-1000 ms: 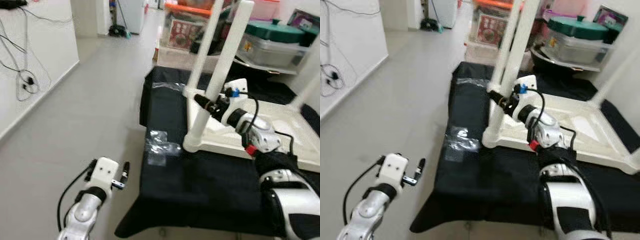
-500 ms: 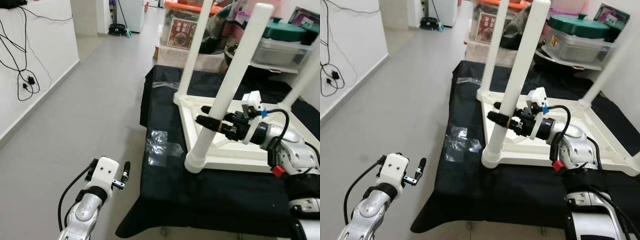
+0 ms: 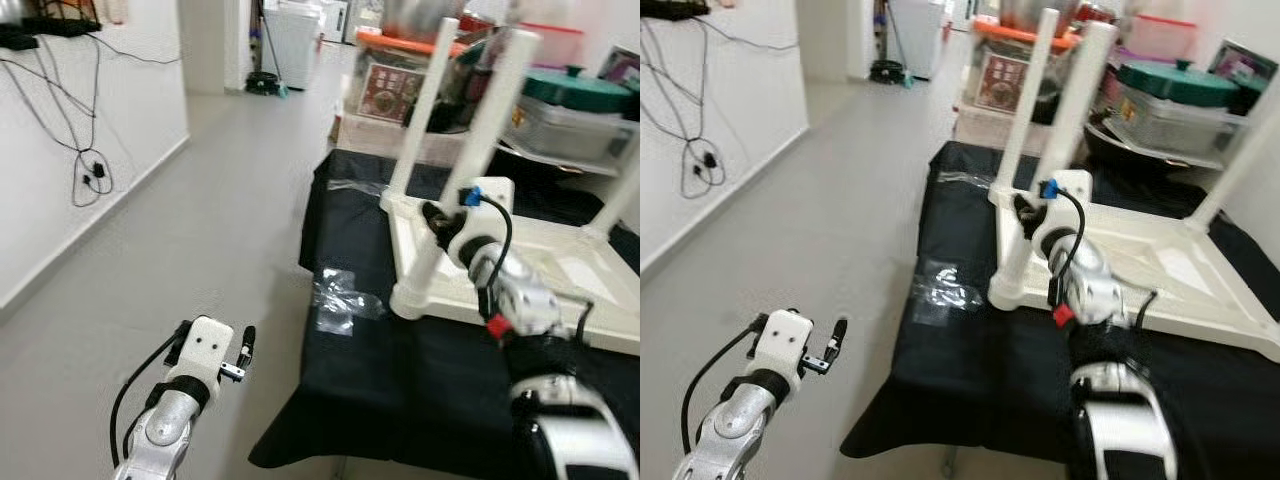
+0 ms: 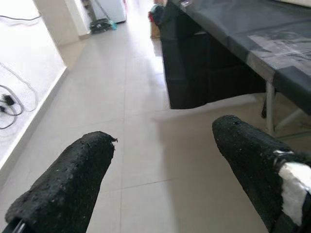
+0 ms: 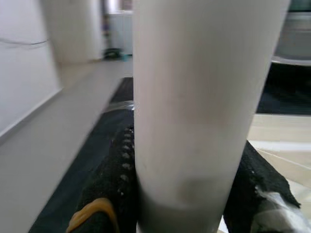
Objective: Building children table
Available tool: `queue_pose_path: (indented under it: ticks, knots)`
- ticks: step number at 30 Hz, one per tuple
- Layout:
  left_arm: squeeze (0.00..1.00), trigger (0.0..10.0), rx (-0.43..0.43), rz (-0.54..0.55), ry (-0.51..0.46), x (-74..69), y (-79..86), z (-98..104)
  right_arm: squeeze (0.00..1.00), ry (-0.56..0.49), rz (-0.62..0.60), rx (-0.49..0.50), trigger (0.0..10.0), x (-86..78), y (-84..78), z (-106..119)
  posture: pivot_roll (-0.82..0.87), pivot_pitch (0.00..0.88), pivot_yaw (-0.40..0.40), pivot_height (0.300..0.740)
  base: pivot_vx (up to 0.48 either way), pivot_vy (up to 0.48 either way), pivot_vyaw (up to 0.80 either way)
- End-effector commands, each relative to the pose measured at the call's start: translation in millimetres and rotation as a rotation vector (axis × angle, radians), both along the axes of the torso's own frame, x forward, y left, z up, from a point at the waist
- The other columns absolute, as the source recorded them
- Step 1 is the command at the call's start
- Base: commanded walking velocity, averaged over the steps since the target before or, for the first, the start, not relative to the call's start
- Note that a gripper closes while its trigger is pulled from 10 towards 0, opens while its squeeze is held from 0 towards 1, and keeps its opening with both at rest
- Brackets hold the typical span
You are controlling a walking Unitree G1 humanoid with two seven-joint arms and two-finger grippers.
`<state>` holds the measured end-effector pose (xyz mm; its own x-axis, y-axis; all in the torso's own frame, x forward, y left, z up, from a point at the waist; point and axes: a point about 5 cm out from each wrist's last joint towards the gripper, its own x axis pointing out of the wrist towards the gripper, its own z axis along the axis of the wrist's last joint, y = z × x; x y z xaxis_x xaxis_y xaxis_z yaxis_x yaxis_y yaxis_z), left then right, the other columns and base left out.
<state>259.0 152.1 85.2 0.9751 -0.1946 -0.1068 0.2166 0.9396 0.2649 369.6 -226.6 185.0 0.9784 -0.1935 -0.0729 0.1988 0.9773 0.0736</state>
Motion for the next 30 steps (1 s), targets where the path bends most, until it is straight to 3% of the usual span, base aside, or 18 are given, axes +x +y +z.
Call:
queue_pose_path:
  ticks: [1,6,9,10,15,16,22,23,24,25,26,29,30]
  knots:
    - [0.00,10.0,0.003,-0.005,0.005,-0.7,-0.9,-1,0.00,0.195,-0.300,0.008,0.0,-30.1,-25.0,-45,0.09,0.000,-0.139,0.740,0.000,0.000,0.00]
    - [0.00,10.0,0.003,-0.003,0.006,-0.7,-0.3,-2,0.00,0.205,-0.364,0.009,0.0,-37.6,-25.5,-49,0.09,0.000,-0.139,0.740,0.000,0.000,0.00]
    - [0.00,10.0,-0.003,-0.007,0.005,0.7,-5.1,-2,0.00,0.246,-0.449,-0.009,0.0,-38.1,-14.4,-52,0.08,0.000,-0.139,0.740,0.000,0.000,0.00]
    - [0.00,10.0,-0.005,-0.009,0.004,1.0,-6.3,-2,0.00,0.256,-0.455,-0.011,10.0,-34.5,-10.6,-51,0.08,0.000,-0.139,0.740,0.000,0.000,0.00]
    - [0.00,10.0,-0.006,-0.008,0.004,0.9,-5.7,-2,0.00,0.217,-0.429,0.004,10.0,-26.6,-2.9,-42,0.08,0.000,-0.141,0.740,0.000,0.000,0.00]
    - [0.00,10.0,-0.005,-0.005,0.006,0.2,-4.0,-2,1.00,0.122,-0.398,0.035,10.0,-25.7,4.4,-27,0.08,0.000,-0.141,0.740,0.000,0.000,0.00]
    - [0.00,10.0,-0.004,-0.004,0.007,-0.2,-3.5,-3,1.00,0.078,-0.399,0.054,10.0,-29.6,8.7,-19,0.08,0.000,-0.140,0.740,0.000,0.000,0.00]
    - [0.00,10.0,-0.004,-0.005,0.008,-0.3,-3.7,-3,0.35,0.061,-0.347,0.029,10.0,-27.5,11.1,-14,0.07,0.000,-0.137,0.740,0.000,0.000,0.00]
    - [0.00,10.0,-0.004,-0.005,0.008,-0.3,-3.7,-3,0.35,0.061,-0.347,0.029,10.0,-27.5,11.1,-14,0.07,0.000,-0.137,0.740,0.000,0.000,0.00]
    - [0.00,10.0,-0.004,-0.006,0.008,-0.5,-3.9,-3,0.62,0.009,-0.306,0.005,10.0,-25.9,9.6,-5,0.07,0.000,-0.137,0.740,0.000,0.000,0.00]
    - [0.00,10.0,-0.003,-0.007,0.008,-0.4,-3.9,-3,0.95,-0.030,-0.246,0.002,10.0,-23.0,6.6,3,0.07,0.000,-0.134,0.740,0.000,0.000,0.00]
    - [0.00,10.0,-0.002,-0.008,0.008,-0.4,-3.9,-3,0.95,-0.055,-0.209,0.003,10.0,-21.2,4.3,8,0.07,0.000,-0.134,0.740,0.000,0.000,0.00]
    - [0.00,10.0,-0.002,-0.009,0.008,-0.3,-3.8,-3,0.82,-0.071,-0.127,0.020,10.0,-17.1,1.7,12,0.07,0.000,-0.134,0.740,0.000,0.000,0.00]
